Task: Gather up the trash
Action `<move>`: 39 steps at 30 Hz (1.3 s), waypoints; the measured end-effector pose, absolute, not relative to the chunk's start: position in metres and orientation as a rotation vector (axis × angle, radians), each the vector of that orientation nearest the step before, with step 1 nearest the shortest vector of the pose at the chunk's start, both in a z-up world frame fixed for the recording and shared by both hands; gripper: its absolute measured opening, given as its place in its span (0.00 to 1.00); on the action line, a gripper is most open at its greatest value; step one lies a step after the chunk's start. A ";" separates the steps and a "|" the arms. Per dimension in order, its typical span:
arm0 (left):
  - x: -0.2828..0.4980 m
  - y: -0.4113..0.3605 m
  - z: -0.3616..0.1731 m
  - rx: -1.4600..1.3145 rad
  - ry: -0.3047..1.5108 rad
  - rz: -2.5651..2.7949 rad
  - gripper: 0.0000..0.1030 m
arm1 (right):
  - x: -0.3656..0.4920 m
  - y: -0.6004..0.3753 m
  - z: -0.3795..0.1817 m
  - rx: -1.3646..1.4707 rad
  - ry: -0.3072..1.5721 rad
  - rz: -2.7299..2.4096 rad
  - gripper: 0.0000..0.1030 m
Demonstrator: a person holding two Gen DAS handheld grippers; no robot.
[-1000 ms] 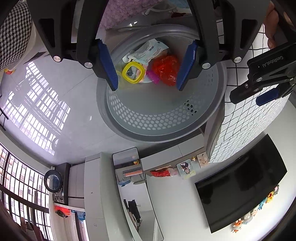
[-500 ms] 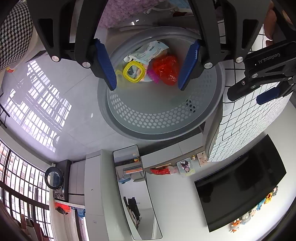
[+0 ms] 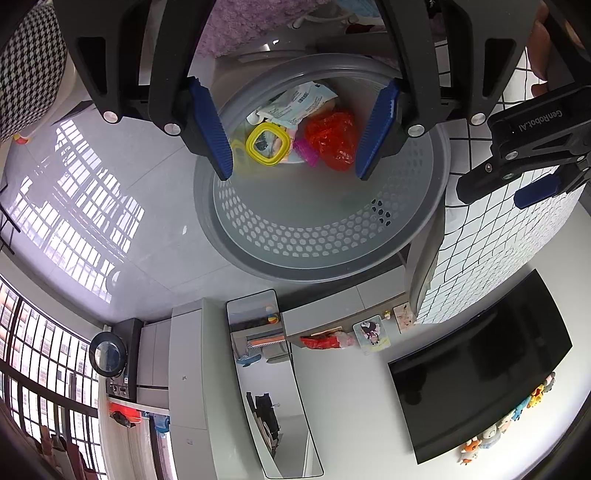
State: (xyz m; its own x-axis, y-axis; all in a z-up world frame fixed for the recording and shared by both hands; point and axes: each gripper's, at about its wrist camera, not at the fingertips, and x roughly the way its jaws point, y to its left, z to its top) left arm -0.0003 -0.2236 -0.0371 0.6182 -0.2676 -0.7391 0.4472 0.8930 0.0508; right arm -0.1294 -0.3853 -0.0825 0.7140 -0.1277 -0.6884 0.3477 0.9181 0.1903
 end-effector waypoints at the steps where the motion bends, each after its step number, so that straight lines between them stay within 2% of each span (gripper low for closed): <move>1: 0.000 -0.223 -0.037 0.239 0.807 -0.416 0.94 | -0.129 -0.385 -0.083 0.317 0.732 -0.269 0.64; 39: 0.004 -0.219 -0.037 0.232 0.807 -0.396 0.94 | -0.129 -0.384 -0.083 0.312 0.731 -0.269 0.64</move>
State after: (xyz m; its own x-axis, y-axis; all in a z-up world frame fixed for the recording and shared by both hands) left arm 0.0039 -0.2188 -0.0372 0.6241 -0.2545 -0.7387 0.4286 0.9021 0.0513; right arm -0.1293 -0.3839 -0.0825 0.7141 -0.1316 -0.6876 0.3462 0.9200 0.1834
